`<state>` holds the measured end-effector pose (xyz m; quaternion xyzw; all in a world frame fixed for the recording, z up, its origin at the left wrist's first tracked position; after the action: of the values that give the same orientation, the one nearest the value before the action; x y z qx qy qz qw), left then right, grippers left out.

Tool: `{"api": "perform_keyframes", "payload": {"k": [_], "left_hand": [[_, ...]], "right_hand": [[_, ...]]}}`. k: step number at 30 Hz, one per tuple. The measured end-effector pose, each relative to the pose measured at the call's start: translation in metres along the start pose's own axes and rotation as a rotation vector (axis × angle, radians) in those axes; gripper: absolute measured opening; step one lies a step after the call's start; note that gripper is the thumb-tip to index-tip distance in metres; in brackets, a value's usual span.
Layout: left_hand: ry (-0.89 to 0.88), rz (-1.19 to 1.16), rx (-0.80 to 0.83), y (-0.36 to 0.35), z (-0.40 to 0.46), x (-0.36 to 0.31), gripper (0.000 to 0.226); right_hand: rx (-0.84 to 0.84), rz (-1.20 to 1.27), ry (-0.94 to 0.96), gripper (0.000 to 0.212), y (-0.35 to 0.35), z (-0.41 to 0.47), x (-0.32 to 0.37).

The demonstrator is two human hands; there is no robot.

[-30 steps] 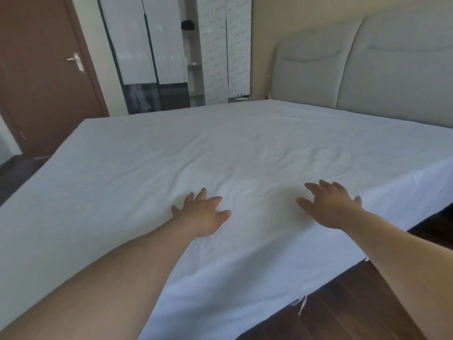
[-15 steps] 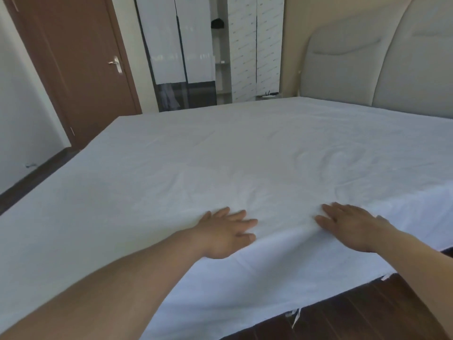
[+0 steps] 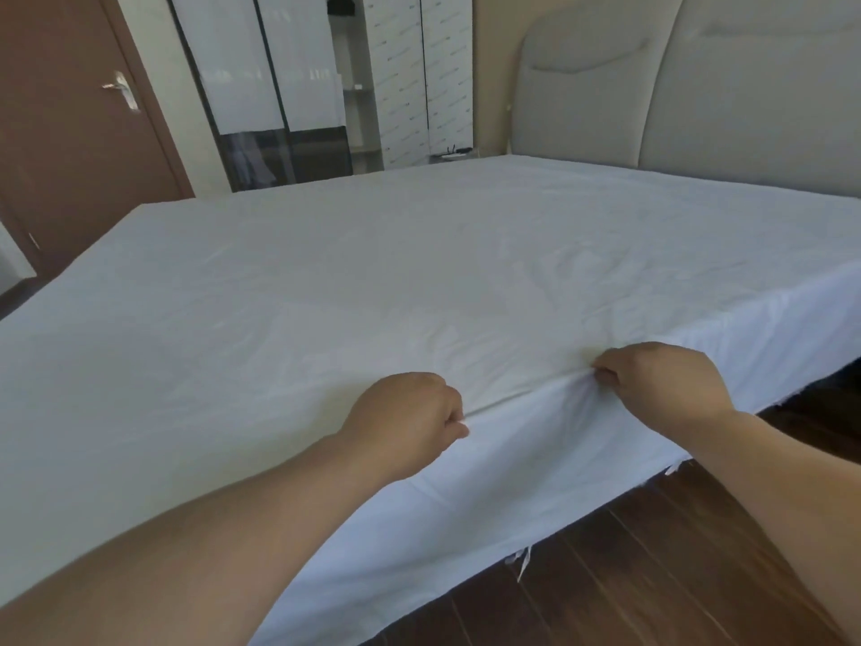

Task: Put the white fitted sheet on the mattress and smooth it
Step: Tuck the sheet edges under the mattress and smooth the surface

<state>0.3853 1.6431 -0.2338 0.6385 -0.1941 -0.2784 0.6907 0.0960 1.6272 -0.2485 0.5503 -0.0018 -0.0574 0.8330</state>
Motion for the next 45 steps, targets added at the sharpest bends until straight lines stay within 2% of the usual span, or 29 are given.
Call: {"api": "perform_keyframes", "payload": {"k": [3,6,8,9,11,13,15,16,17,18,19,20,22,24,26,31,39,43,45], "left_hand": [[-0.074,0.095,-0.054,0.0,-0.001,-0.005,0.027],[-0.23,0.326,-0.105,-0.005,-0.007,-0.02,0.03],[-0.297,0.415,-0.055,-0.009,-0.012,-0.02,0.053],[-0.31,0.405,-0.057,-0.008,-0.008,-0.018,0.057],[-0.407,0.411,-0.021,-0.007,-0.012,-0.027,0.046],[-0.515,0.263,0.031,-0.006,-0.015,-0.036,0.014],[-0.338,-0.174,0.181,0.003,-0.019,-0.033,0.021],[-0.261,-0.341,0.099,0.011,-0.017,-0.025,0.021],[-0.177,-0.412,-0.047,0.02,-0.013,-0.013,0.021],[-0.078,-0.374,-0.198,0.027,-0.008,0.007,0.024],[0.045,-0.274,-0.268,0.033,-0.004,0.027,0.032],[0.198,-0.151,-0.224,0.033,-0.003,0.048,0.045],[0.47,-0.031,0.014,0.023,-0.013,0.082,0.07],[0.553,-0.033,0.186,0.012,-0.03,0.095,0.081],[0.529,-0.024,0.24,0.005,-0.046,0.089,0.075],[0.4,-0.025,0.278,0.008,-0.063,0.048,0.053],[0.234,0.01,0.39,0.005,-0.078,-0.013,0.07],[0.165,-0.147,0.538,0.021,-0.075,-0.039,0.057],[0.065,-0.169,0.558,0.021,-0.071,-0.06,0.06]], "right_hand": [[-0.101,0.026,-0.007,0.011,-0.007,-0.006,-0.005],[-0.184,0.09,-0.004,0.01,-0.015,-0.011,-0.008],[-0.243,0.097,0.004,0.007,-0.021,-0.012,-0.008],[-0.269,0.083,0.011,0.007,-0.023,-0.013,-0.009],[-0.314,0.051,0.023,0.007,-0.027,-0.017,-0.013],[-0.344,0.044,-0.027,0.014,-0.025,-0.022,-0.019],[-0.329,0.091,-0.157,0.015,-0.017,-0.024,-0.019],[-0.297,0.139,-0.218,0.019,-0.013,-0.021,-0.012],[-0.254,0.203,-0.253,0.028,-0.008,-0.016,0.0],[-0.214,0.281,-0.238,0.037,-0.001,-0.009,0.018],[-0.17,0.344,-0.183,0.044,0.006,-0.001,0.041],[-0.106,0.383,-0.108,0.048,0.01,0.006,0.065],[0.052,0.357,0.054,0.049,0.013,0.016,0.113],[0.224,0.286,0.169,0.046,0.007,0.016,0.15],[0.317,0.276,0.206,0.037,0.0,0.012,0.163],[0.291,0.305,0.186,0.021,0.002,-0.003,0.138],[0.212,0.281,0.184,0.024,0.011,-0.044,0.097],[0.335,0.328,0.05,0.022,0.011,-0.058,0.071],[0.361,0.324,-0.013,0.025,0.015,-0.066,0.051]]}}
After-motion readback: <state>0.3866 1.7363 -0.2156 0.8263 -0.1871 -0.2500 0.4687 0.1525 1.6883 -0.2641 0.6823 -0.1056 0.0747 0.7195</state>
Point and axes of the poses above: each hand's wrist, its own z-axis towards the middle knuckle, its own y-axis out of the back of the hand, x = y × z, the point moved 5 cm from there along z, towards the middle knuckle, and after that the axes turned 8 degrees about -y, right-handed, at the moved point
